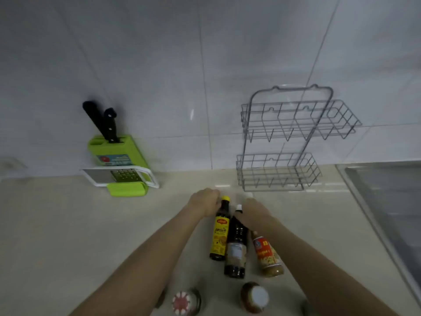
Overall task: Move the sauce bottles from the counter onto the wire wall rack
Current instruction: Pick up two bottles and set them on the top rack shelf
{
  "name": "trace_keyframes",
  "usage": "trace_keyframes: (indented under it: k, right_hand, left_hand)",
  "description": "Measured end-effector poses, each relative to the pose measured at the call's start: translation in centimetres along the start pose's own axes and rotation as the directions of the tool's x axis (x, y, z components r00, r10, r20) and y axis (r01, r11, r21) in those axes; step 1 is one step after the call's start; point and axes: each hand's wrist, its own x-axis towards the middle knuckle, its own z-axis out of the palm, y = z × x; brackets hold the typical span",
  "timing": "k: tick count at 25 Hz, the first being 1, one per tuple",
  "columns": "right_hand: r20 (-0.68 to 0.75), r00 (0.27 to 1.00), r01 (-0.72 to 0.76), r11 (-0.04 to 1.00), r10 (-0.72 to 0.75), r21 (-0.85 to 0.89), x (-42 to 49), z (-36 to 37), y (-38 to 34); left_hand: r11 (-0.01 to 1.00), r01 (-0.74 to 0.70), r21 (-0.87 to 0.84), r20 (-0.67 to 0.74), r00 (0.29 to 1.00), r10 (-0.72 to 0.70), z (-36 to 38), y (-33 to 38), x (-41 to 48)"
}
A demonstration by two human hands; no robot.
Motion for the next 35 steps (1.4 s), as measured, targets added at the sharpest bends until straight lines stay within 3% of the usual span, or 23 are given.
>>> trace_keyframes:
  k: [5,9,13,18,21,25,30,35]
  right_hand:
    - [0.01,0.998,-0.069,0.997,0.068,0.031,2.8,0.1,0.5]
    - [0.091,0.985,-0.164,0.955,0.146,0.247,4.2,0.9,0.7]
    - [0.144,0.982,-0.156,0.945,0.119,0.286,4.8,0.6,0.5]
    - [0.188,0.973,-0.222,0.789,0.137,0.574,4.8,0.9,0.1]
    - [0.058,0.987,-0.148,0.715,0.149,0.683,3.7,0.3,-0.3]
    - [-0.245,0.955,0.064,0.69,0.168,0.721,0.4,-3.5,0.0]
    - [-0.568,0.8,0.312,0.675,0.193,0.669,-5.9,-12.9,1.4]
    - [-0.747,0.63,0.431,0.705,0.211,0.563,-10.9,-23.5,2.4]
  left_hand:
    - [0.951,0.18,-0.25,0.118,0.981,-0.155,2.3,-1.0,3.2]
    - [0.894,0.217,-0.391,0.131,0.975,-0.179,3.3,-0.9,4.6]
    - [0.82,0.282,-0.498,0.174,0.959,-0.224,3.6,-1.4,5.1]
    - [0.643,0.287,-0.71,0.177,0.957,-0.231,2.0,-2.5,3.7]
    - [0.618,0.204,-0.76,0.1,0.975,-0.199,0.1,-2.5,2.1]
    - [0.718,-0.015,-0.696,-0.172,0.974,-0.146,-4.1,-1.2,-0.6]
    - [0.751,-0.258,-0.608,-0.471,0.878,-0.08,-13.6,3.4,-5.0]
    - [0.745,-0.411,-0.526,-0.637,0.77,-0.025,-22.4,8.6,-7.3]
